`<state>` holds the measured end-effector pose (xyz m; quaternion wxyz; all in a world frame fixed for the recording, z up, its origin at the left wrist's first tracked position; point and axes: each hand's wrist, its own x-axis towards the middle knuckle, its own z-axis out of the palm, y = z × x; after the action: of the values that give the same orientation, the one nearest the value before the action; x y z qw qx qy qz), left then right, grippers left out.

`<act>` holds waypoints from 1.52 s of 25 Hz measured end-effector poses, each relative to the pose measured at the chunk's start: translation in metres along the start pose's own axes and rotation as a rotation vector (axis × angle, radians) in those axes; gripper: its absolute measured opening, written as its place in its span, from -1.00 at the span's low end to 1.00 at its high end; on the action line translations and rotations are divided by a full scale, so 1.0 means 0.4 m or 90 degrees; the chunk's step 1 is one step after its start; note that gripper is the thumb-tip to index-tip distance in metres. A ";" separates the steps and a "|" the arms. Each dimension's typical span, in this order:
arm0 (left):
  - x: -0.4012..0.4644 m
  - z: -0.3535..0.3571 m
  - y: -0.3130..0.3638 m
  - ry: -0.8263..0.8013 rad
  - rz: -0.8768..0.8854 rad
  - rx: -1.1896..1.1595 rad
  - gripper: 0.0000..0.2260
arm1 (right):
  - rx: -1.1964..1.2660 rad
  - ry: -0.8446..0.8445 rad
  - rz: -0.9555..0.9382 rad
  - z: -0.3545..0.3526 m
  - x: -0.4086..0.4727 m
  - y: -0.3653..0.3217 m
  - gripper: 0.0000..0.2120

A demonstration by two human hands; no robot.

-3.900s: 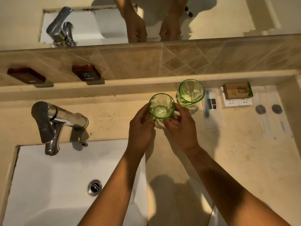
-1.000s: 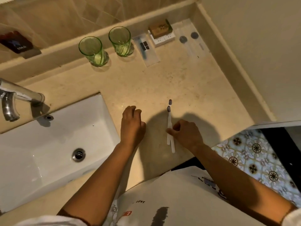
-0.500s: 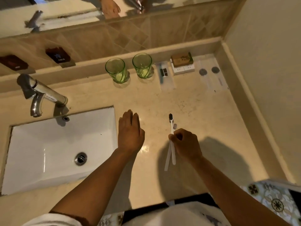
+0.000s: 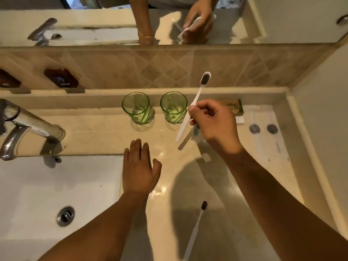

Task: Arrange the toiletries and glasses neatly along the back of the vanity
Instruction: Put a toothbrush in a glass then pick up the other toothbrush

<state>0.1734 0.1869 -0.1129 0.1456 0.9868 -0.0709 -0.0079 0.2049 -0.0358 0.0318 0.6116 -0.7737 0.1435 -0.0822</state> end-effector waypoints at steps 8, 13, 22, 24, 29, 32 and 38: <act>0.018 0.021 -0.003 0.005 -0.021 -0.007 -0.43 | 0.044 0.086 -0.087 0.027 0.156 0.000 -0.92; 0.033 0.025 0.011 0.008 -0.005 -0.010 -0.43 | 0.054 0.135 -0.115 0.022 0.204 0.008 -0.94; 0.030 0.025 0.000 -0.006 -0.016 0.012 -0.42 | -0.126 0.111 -0.060 0.086 0.223 0.087 -0.84; 0.031 0.027 -0.004 -0.005 -0.018 0.013 -0.42 | -0.127 0.106 -0.048 0.094 0.230 0.104 -0.81; 0.028 0.031 -0.008 -0.006 -0.019 0.012 -0.43 | -0.153 0.113 -0.058 0.110 0.247 0.128 -0.79; 0.030 0.034 -0.009 -0.005 -0.019 0.014 -0.43 | -0.149 0.117 -0.055 0.114 0.258 0.136 -0.79; 0.031 0.032 -0.010 -0.003 -0.023 0.015 -0.43 | -0.165 0.136 -0.067 0.117 0.267 0.148 -0.79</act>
<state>0.1859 0.1851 -0.1263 0.1338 0.9895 -0.0533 -0.0120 0.3128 -0.0394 -0.0419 0.4831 -0.8393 0.1760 -0.1768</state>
